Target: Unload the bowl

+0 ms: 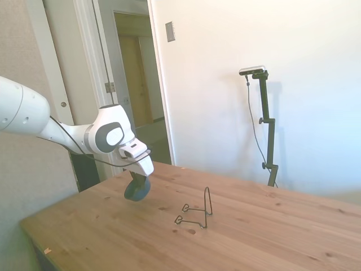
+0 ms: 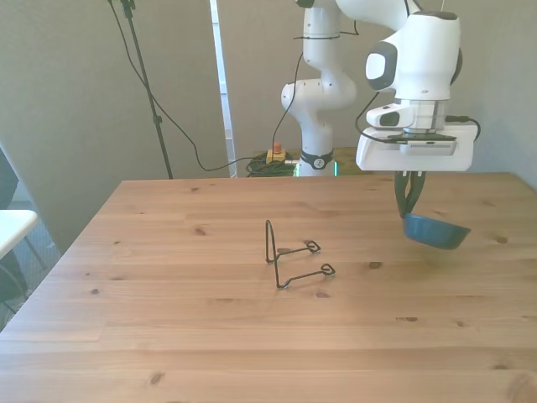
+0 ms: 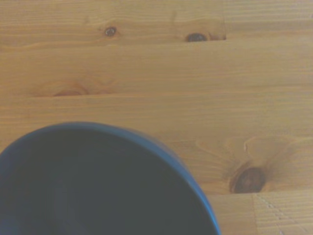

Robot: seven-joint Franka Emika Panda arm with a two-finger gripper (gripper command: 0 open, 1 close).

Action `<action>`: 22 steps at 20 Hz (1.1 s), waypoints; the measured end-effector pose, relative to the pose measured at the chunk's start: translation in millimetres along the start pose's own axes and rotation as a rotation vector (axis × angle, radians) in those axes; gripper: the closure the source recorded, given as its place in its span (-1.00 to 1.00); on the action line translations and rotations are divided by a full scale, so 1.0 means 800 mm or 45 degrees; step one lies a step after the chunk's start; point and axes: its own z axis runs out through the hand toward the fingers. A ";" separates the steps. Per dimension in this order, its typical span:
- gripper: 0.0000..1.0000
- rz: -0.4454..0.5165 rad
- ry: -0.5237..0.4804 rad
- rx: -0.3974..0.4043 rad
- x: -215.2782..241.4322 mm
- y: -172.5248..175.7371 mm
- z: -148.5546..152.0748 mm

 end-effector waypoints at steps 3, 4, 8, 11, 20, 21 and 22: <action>1.00 0.024 -0.069 0.055 0.009 0.018 0.004; 1.00 0.031 -0.092 0.066 0.014 0.023 0.006; 1.00 0.053 -0.177 0.110 0.034 0.041 0.017; 1.00 0.066 -0.242 0.121 0.044 0.051 0.030; -1.00 0.092 -0.359 0.097 0.076 0.055 0.062; -1.00 0.095 -0.362 0.095 0.079 0.055 0.065; -1.00 0.098 -0.364 0.094 0.081 0.055 0.067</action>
